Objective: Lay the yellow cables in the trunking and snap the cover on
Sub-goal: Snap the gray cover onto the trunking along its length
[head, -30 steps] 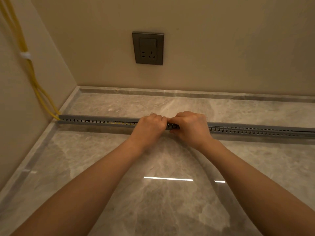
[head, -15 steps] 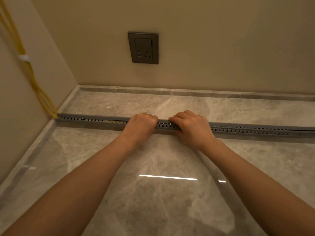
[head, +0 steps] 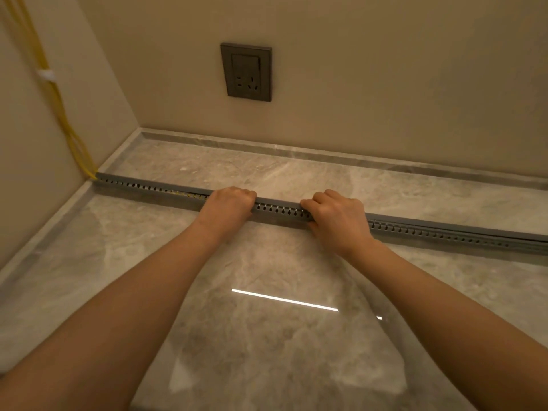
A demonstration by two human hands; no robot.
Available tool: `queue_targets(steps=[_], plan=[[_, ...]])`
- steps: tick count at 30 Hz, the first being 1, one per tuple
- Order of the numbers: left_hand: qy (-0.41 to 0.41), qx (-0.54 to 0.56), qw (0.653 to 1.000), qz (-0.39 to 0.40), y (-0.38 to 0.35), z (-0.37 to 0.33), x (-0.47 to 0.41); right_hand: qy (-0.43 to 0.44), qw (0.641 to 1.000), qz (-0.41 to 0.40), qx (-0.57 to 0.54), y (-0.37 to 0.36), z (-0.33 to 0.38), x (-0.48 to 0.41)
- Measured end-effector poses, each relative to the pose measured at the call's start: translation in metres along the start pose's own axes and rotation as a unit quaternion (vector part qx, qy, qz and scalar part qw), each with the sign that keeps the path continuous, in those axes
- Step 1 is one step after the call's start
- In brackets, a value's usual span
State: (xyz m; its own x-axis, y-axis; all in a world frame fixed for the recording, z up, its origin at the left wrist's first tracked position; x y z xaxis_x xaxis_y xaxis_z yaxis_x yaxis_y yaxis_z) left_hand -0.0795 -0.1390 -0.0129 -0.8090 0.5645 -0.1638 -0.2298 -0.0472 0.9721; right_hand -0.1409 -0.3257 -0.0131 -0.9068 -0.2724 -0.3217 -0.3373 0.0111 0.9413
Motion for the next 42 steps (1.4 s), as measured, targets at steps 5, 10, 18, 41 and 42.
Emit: queue_targets(steps=[5,10,18,41,42], plan=[[-0.021,0.002,1.0,0.008,0.001,0.0,0.002,0.001,1.0,0.0,-0.011,0.004,0.002,0.001],[-0.072,-0.013,0.997,0.008,0.001,0.007,-0.001,0.013,1.0,-0.015,-0.017,0.009,0.005,0.001],[-0.13,-0.015,0.991,-0.031,0.005,-0.005,-0.008,0.006,0.998,-0.065,-0.023,0.019,0.006,-0.003],[-0.156,0.091,0.979,-0.098,-0.007,-0.036,-0.016,-0.031,0.993,-0.091,-0.064,0.005,-0.018,0.021],[-0.153,0.091,0.979,-0.097,-0.007,-0.036,-0.018,-0.029,0.994,-0.089,-0.058,0.007,-0.024,0.024]])
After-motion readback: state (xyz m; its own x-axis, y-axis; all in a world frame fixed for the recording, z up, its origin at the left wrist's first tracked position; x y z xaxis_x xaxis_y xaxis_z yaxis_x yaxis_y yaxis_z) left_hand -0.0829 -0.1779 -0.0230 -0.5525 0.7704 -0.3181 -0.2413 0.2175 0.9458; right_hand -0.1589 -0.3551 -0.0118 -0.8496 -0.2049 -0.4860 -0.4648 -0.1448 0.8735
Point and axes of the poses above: each hand's wrist, its own x-axis away from the middle knuckle, its own y-axis out of the back of the hand, z = x × y, the point moved 2 cm from there along -x, towards the middle knuckle, and after that the axes turned 5 degrees about -z, right-handed, at the moved point
